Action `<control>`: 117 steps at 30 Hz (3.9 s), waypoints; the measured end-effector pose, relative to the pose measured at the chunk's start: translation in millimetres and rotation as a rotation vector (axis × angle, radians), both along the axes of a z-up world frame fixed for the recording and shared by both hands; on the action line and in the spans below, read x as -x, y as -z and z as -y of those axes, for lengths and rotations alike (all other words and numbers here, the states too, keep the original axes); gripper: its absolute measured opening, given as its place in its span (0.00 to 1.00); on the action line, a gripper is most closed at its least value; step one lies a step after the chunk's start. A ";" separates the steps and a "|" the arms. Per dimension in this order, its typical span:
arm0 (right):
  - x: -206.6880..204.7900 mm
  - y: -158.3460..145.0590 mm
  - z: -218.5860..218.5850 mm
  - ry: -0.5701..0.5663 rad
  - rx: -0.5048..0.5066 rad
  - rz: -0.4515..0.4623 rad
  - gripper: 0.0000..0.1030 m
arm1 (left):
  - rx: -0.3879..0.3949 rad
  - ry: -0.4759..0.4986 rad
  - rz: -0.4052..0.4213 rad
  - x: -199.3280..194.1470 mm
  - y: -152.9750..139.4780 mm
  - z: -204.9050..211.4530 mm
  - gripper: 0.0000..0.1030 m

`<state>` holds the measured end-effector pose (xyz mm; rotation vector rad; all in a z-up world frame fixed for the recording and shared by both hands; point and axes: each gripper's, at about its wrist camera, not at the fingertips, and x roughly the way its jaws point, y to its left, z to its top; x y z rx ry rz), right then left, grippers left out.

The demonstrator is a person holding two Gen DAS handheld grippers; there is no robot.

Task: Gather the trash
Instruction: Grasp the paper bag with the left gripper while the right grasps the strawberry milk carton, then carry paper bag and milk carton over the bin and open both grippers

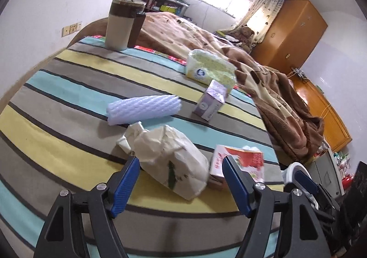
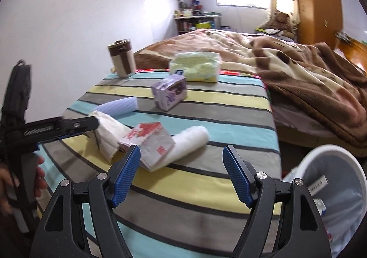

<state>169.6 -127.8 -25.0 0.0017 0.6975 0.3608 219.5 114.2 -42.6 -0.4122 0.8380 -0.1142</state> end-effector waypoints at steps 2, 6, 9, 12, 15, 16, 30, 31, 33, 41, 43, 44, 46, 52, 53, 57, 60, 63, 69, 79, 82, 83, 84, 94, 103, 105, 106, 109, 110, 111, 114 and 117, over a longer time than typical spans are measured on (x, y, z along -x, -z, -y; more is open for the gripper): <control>-1.0 0.3 -5.8 -0.025 -0.002 0.001 0.75 | 0.009 -0.005 -0.011 -6.9 4.3 -2.7 0.72; -4.7 1.1 -13.8 -0.060 -0.008 0.000 0.75 | 0.032 -0.019 -0.047 -19.7 16.0 -8.1 0.72; -9.3 0.9 -19.8 -0.069 0.000 0.006 0.75 | 0.049 -0.022 -0.059 -25.1 22.6 -12.1 0.72; -15.7 1.1 -25.8 -0.075 0.003 0.007 0.75 | 0.072 -0.012 -0.065 -28.7 28.2 -16.3 0.72; -22.1 1.1 -32.2 -0.112 0.002 0.008 0.75 | 0.070 0.008 -0.066 -26.1 30.1 -19.6 0.65; -25.6 2.3 -34.2 -0.130 0.002 -0.003 0.75 | 0.069 0.011 -0.066 -24.8 29.8 -21.0 0.63; -26.6 23.0 -61.8 -0.257 0.122 -0.060 0.75 | 0.052 0.029 -0.056 -7.3 23.5 -38.6 0.57; -25.2 23.5 -64.1 -0.258 0.142 -0.056 0.75 | 0.063 0.033 -0.053 -6.6 24.3 -38.5 0.55; -23.2 23.7 -66.3 -0.263 0.160 -0.050 0.75 | 0.073 0.030 -0.054 -6.9 26.0 -38.2 0.54; -20.9 23.0 -62.2 -0.207 0.206 -0.035 0.71 | 0.128 0.026 -0.071 -12.1 25.6 -33.3 0.55; -19.8 22.4 -60.3 -0.201 0.194 -0.036 0.68 | 0.142 0.021 -0.074 -13.6 25.7 -31.1 0.56; -19.2 22.4 -59.5 -0.193 0.196 -0.034 0.61 | 0.142 0.014 -0.074 -14.5 26.0 -30.2 0.57; -17.7 22.1 -57.0 -0.177 0.189 -0.033 0.59 | 0.151 -0.002 -0.080 -16.1 27.3 -30.2 0.57; -12.9 21.5 -53.9 -0.160 0.167 -0.032 0.58 | 0.208 -0.008 -0.087 -20.1 34.9 -26.8 0.53; -12.1 20.7 -53.2 -0.152 0.162 -0.029 0.58 | 0.210 -0.005 -0.083 -19.9 34.6 -26.0 0.49; -9.5 17.8 -48.1 -0.124 0.132 -0.020 0.58 | 0.154 0.013 -0.060 -17.6 29.3 -17.7 0.44; -7.3 16.7 -43.8 -0.106 0.109 -0.018 0.58 | 0.106 0.030 -0.038 -13.4 23.8 -11.0 0.43; -4.9 15.5 -39.7 -0.088 0.088 -0.015 0.58 | 0.084 0.050 -0.010 -7.1 16.7 -4.9 0.43; 0.5 10.9 -32.0 -0.057 0.052 0.002 0.58 | 0.049 0.071 0.026 6.2 6.1 1.2 0.43; 12.3 2.5 -18.1 -0.022 -0.006 0.028 0.58 | 0.008 0.101 0.060 29.5 -5.0 9.8 0.39; 16.4 -0.3 -13.3 -0.010 -0.021 0.038 0.58 | 0.001 0.111 0.073 36.1 -9.2 15.6 0.39; 18.0 -1.2 -11.4 -0.006 -0.026 0.041 0.58 | 0.000 0.112 0.076 38.2 -10.5 17.4 0.39; 19.2 -2.4 -9.5 -0.001 -0.031 0.046 0.58 | 0.000 0.117 0.081 40.3 -12.6 20.2 0.39; 34.7 -12.1 18.1 0.063 -0.064 0.081 0.58 | -0.013 0.179 0.130 53.5 -33.9 52.7 0.39; 46.0 -18.2 50.4 0.137 -0.068 0.107 0.58 | -0.024 0.254 0.166 60.8 -48.3 91.7 0.38; 48.1 -19.3 58.7 0.158 -0.065 0.112 0.58 | -0.026 0.278 0.172 60.8 -51.0 103.3 0.39; 49.1 -19.6 61.0 0.167 -0.063 0.115 0.58 | -0.027 0.288 0.175 60.7 -52.2 108.3 0.39; 50.5 -20.0 74.9 0.206 -0.059 0.117 0.58 | -0.028 0.324 0.185 60.5 -56.2 126.6 0.38; 51.0 -20.1 78.2 0.214 -0.060 0.117 0.58 | -0.028 0.334 0.187 60.8 -56.9 132.6 0.39; 51.3 -19.9 83.7 0.229 -0.057 0.117 0.58 | -0.028 0.346 0.188 60.3 -57.7 138.9 0.38; 54.9 -20.3 95.0 0.261 -0.054 0.122 0.58 | -0.027 0.381 0.191 59.1 -59.0 158.6 0.39; 56.0 -20.8 108.7 0.305 -0.051 0.124 0.58 | -0.025 0.417 0.192 57.4 -59.6 177.6 0.38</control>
